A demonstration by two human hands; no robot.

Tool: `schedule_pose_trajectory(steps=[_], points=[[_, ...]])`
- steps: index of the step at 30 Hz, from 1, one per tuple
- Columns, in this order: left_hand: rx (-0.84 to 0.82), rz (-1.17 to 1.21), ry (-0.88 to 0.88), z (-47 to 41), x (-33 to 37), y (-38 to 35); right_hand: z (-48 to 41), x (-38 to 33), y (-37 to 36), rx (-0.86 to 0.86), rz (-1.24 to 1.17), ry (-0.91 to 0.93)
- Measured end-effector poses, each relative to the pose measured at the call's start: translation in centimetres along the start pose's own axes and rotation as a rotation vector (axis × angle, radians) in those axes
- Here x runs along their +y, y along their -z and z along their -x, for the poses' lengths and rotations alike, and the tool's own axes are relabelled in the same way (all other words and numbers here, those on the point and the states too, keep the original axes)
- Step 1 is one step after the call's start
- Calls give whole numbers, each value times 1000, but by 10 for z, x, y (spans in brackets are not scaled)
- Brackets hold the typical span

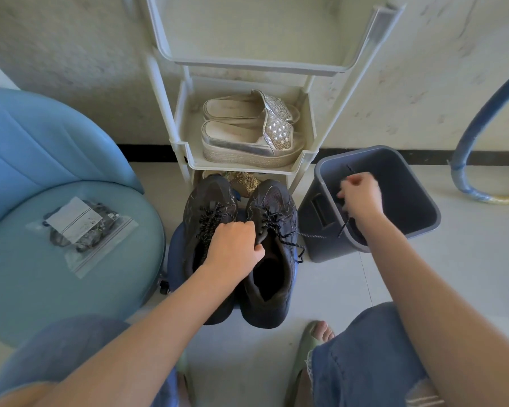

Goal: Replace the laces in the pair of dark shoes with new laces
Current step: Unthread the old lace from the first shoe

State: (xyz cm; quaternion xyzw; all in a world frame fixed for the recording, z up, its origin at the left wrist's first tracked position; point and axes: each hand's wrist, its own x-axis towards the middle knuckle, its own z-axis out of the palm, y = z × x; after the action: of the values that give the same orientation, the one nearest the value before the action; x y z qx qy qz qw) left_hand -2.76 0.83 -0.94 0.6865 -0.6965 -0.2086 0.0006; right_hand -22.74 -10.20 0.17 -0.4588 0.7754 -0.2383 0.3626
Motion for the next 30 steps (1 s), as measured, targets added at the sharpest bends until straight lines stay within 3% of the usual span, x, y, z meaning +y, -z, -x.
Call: schedule_pose_trajectory(steps=[2,6,11,15,20,25,28,30], points=[[28,71,11,-1,2,-4,10,-1,-6,-286,188,69],[56,210,35,-7,1,-7,31,-10,-27,-365,379,331],[126,337,9,-11,-2,-6,45,-10,-41,-727,503,400],[103,282,-31,-23,-2,-9,45,-11,-39,-811,579,448],[58,432,197,-33,3,-20,46,0,-42,-913,606,415],[-30,1036,441,-36,0,-15,37,0,-39,-914,488,375],[-102,1036,473,-36,-2,-12,36,3,-39,-913,488,376],[-159,812,345,-36,-5,-11,36,3,-38,-911,484,381]])
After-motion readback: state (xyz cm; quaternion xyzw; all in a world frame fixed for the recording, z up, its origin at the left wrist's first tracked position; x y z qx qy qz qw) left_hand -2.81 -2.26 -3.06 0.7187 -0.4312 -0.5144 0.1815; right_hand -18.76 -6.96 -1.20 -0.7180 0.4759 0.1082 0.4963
